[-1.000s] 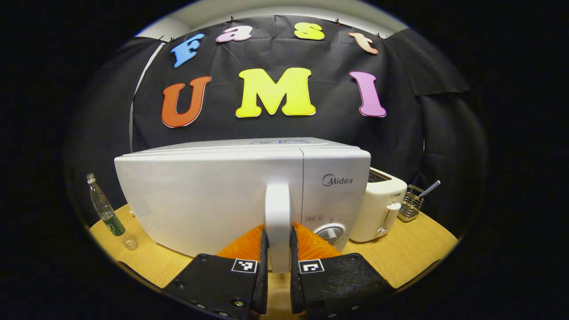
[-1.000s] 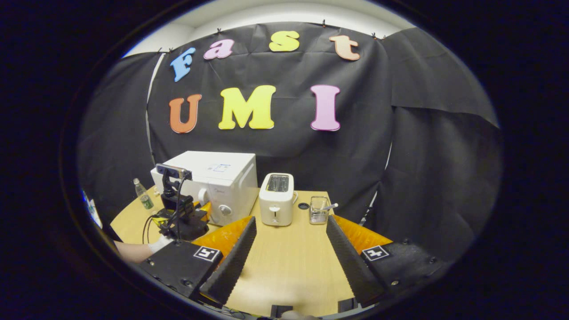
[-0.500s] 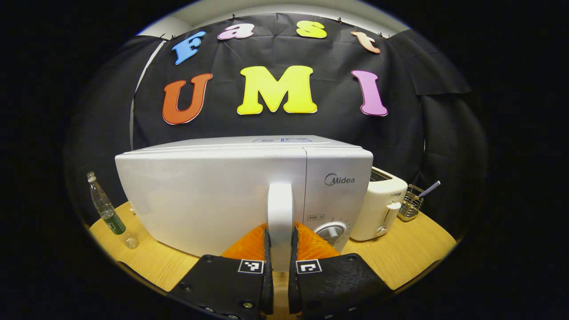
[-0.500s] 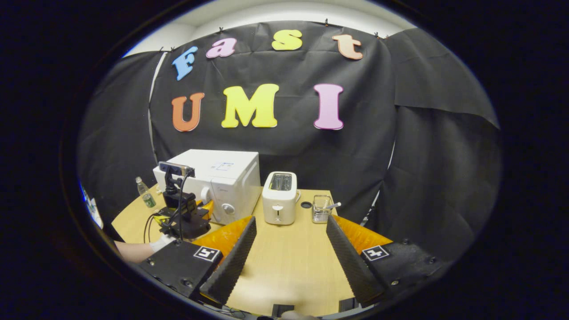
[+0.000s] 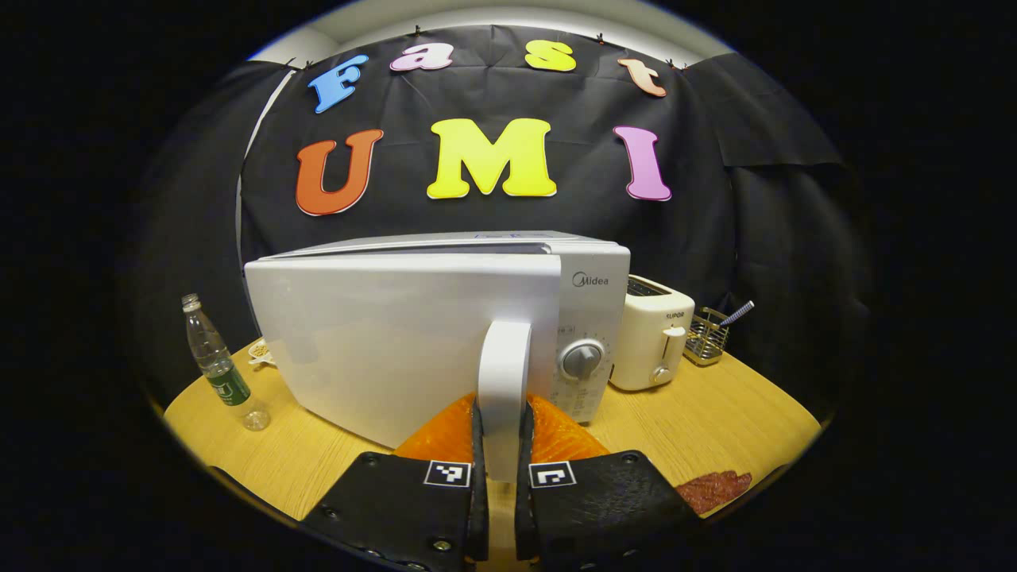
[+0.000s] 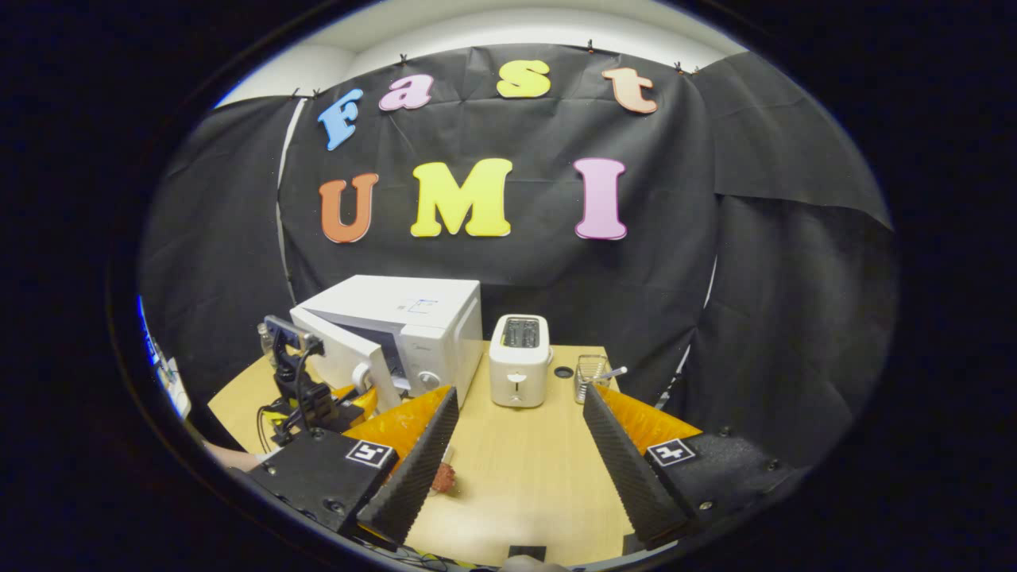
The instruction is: Open the microwave oven with the left hand, put the food in, and close the microwave oven.
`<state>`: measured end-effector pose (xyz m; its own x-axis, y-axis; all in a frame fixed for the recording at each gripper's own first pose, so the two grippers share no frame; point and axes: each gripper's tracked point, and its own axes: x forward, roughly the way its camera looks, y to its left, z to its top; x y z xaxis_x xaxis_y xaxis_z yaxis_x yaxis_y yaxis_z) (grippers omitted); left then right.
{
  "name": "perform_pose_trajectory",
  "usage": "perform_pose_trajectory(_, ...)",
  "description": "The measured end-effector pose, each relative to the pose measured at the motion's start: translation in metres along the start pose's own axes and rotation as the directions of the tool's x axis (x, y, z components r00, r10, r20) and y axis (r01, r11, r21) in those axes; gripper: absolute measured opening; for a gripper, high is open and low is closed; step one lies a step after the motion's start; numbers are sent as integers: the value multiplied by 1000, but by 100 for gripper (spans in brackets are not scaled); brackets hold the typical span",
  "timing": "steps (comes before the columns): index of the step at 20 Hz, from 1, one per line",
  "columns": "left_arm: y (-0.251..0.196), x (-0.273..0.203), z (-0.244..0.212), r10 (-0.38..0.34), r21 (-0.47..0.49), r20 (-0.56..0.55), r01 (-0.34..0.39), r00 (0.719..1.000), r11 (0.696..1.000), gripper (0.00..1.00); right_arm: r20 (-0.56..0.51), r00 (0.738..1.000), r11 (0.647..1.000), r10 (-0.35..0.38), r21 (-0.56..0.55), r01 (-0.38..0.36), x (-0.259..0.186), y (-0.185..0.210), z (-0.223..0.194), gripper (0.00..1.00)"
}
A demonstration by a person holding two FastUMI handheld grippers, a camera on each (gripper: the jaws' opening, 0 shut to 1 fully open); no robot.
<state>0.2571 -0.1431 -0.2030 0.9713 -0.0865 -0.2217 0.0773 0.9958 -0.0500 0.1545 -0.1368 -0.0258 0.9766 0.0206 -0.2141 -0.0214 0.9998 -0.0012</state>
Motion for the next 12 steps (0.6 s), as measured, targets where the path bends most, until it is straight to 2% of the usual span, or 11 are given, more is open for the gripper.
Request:
perform_pose_trajectory(1, 7, -15, -5, 0, 6, -9, 0, 1000, 1000, 13, 1, 1000, 1000, 2, -2, -2, -2, 6, -1, 91)
perform_pose_trajectory(2, 14, -27, -8, 7, 14, -14, -7, 1000, 1000, 15, 7, 1000, 1000, 12, 3, -12, -6, 15, -1, 100)
perform_pose_trajectory(3, 21, -40, -10, 11, 20, -17, -10, 1000, 1000, 17, 14, 1000, 1000, 18, 4, -18, -9, 23, -1, 92)
perform_pose_trajectory(4, 28, -48, -15, 20, 30, -28, -19, 999, 999, 17, 15, 1000, 1000, 21, -2, -20, -13, 29, -4, 100)
perform_pose_trajectory(6, 42, -65, -15, 53, 66, -22, -51, 998, 997, 19, 6, 999, 999, 33, -3, -33, -21, 44, -10, 100)
perform_pose_trajectory(7, 49, -70, -15, 59, 94, -16, -57, 998, 994, 23, 6, 999, 999, 40, 3, -40, -27, 51, -13, 91)
perform_pose_trajectory(8, 52, -75, -19, 59, 105, -22, -57, 998, 993, 27, 8, 999, 999, 38, 6, -38, -34, 55, -14, 100)
perform_pose_trajectory(9, 60, -79, -18, 77, 108, -17, -75, 997, 991, 28, 9, 999, 999, 33, 8, -33, -40, 58, -16, 100)
perform_pose_trajectory(10, 69, -82, -19, 94, 108, -20, -91, 995, 990, 33, 5, 1000, 1000, 27, 10, -28, -46, 61, -20, 100)
perform_pose_trajectory(11, 74, -83, -18, 91, 97, -21, -89, 996, 991, 50, 8, 1000, 1000, 23, 15, -23, -52, 64, -22, 91)
perform_pose_trajectory(12, 79, -84, -19, 100, 87, -26, -97, 995, 991, 60, 11, 1000, 1000, 20, 15, -20, -58, 67, -23, 92)
